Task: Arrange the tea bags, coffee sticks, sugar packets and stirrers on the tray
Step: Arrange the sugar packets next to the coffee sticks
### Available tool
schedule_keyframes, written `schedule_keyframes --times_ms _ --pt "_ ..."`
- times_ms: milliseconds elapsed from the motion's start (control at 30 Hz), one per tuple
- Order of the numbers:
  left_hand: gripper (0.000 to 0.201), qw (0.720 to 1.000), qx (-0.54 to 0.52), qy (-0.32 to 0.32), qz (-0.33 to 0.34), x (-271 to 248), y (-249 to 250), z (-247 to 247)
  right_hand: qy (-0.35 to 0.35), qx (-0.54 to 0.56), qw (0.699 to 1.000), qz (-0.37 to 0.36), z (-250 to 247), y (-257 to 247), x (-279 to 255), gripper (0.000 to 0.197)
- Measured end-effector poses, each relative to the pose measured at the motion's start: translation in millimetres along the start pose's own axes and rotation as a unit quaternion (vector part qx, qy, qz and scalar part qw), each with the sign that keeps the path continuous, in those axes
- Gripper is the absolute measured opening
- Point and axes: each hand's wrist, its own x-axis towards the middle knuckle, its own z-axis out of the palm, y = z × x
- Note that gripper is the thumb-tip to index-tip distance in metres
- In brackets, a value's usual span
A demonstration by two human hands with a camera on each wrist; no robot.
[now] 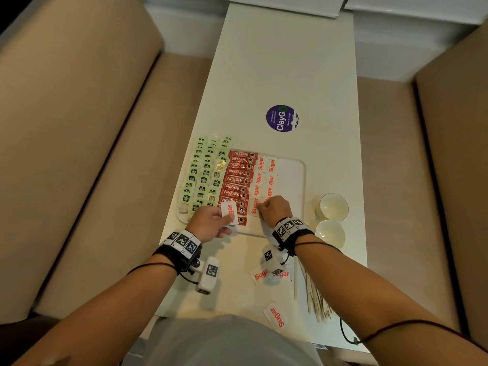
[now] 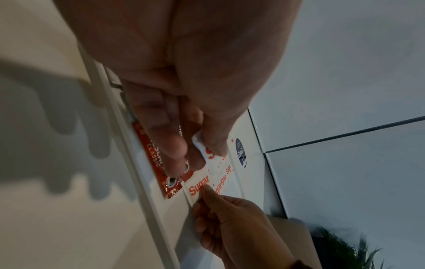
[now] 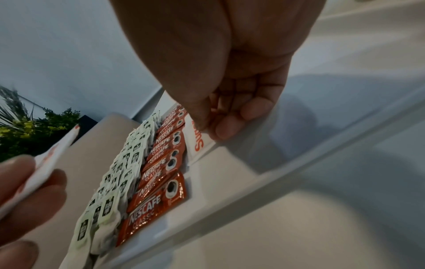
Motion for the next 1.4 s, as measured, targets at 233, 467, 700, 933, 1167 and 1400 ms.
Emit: schedule_keyframes --times_ms 233,467,700,933,1167,1400 --pt "0.029 1.0 0.022 0.022 -0.002 2 -5 -3 0.003 -0.009 1.0 0.0 -1 -2 -1 0.033" --pt "0.019 0.999 0.031 0.017 -0.011 4 -8 -2 -0.006 -0.008 1.0 0.003 -3 0 0 0.038" --pt "0.022 0.999 0.045 0.009 -0.009 7 -14 0 -0.017 0.016 0.999 -0.027 -3 1 -20 0.039" --pt "0.019 0.999 0.055 -0.001 0.001 8 -13 7 -0.066 0.104 0.989 -0.084 -1 2 -51 0.039" --pt "0.009 0.994 0.097 -0.038 0.017 6 -14 18 -0.096 0.119 0.983 -0.099 8 8 -62 0.031" --pt "0.006 0.978 0.196 -0.028 0.071 18 -13 27 -0.048 0.129 0.989 -0.054 -5 15 -50 0.032"
